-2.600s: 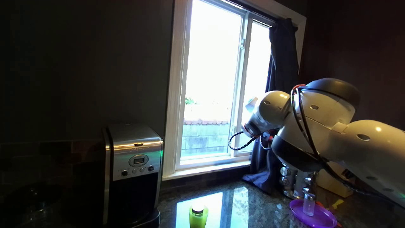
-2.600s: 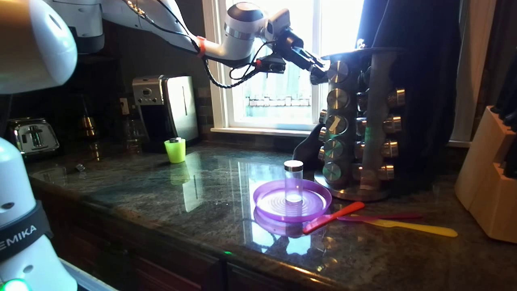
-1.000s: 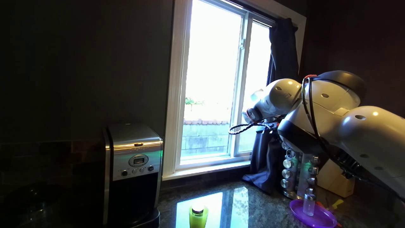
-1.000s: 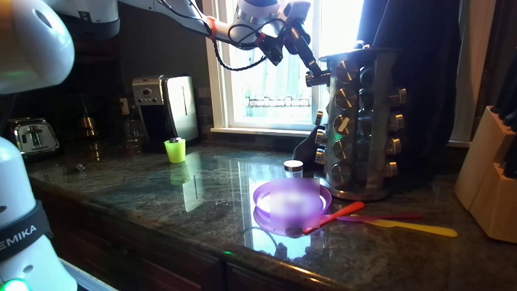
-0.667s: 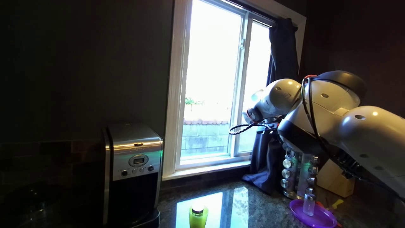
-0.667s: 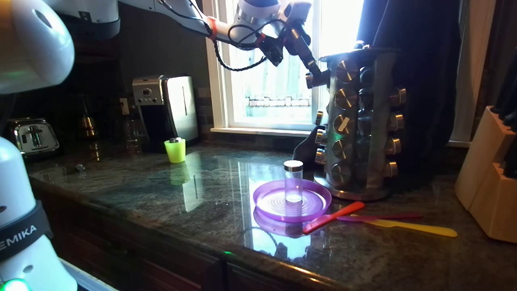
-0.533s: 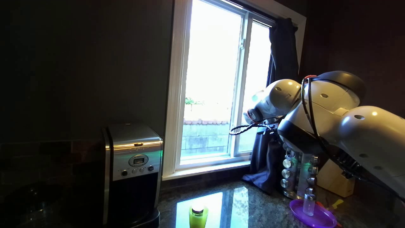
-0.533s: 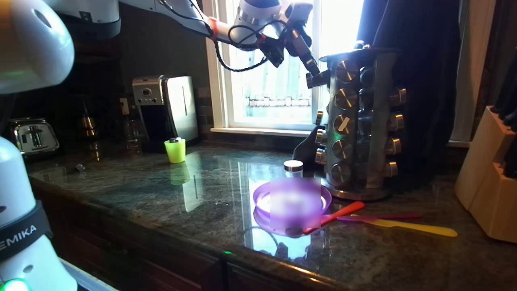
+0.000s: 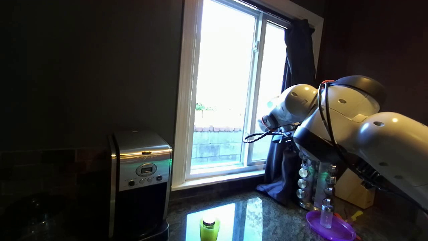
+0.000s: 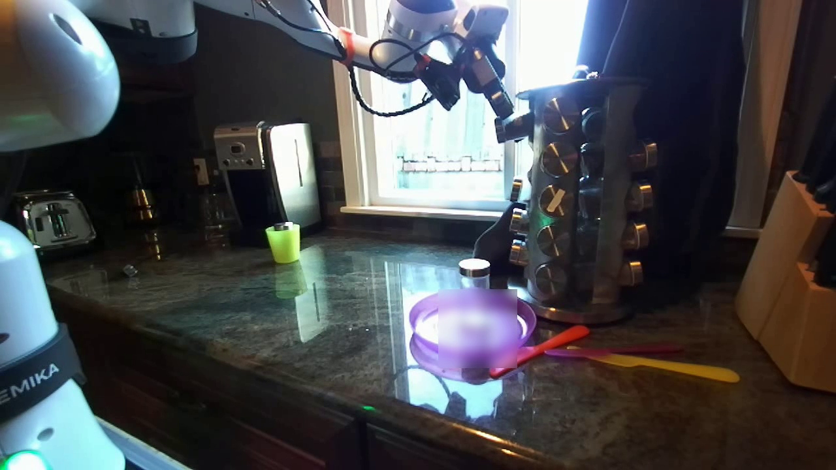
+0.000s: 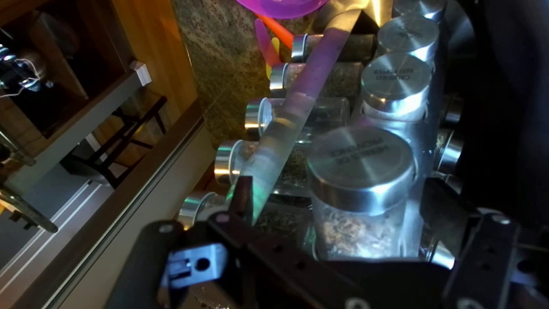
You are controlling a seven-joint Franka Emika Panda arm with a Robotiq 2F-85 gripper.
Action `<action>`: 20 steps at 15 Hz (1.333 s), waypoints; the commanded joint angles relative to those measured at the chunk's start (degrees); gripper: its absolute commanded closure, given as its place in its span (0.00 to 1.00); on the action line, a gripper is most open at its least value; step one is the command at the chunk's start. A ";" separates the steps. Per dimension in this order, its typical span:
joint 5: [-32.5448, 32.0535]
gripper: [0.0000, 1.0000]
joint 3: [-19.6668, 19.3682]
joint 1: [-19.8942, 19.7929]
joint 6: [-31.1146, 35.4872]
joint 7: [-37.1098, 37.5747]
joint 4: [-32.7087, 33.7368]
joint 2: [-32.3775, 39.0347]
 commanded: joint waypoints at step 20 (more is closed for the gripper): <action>6.79 0.66 -9.67 21.96 5.47 -6.83 -18.12 5.59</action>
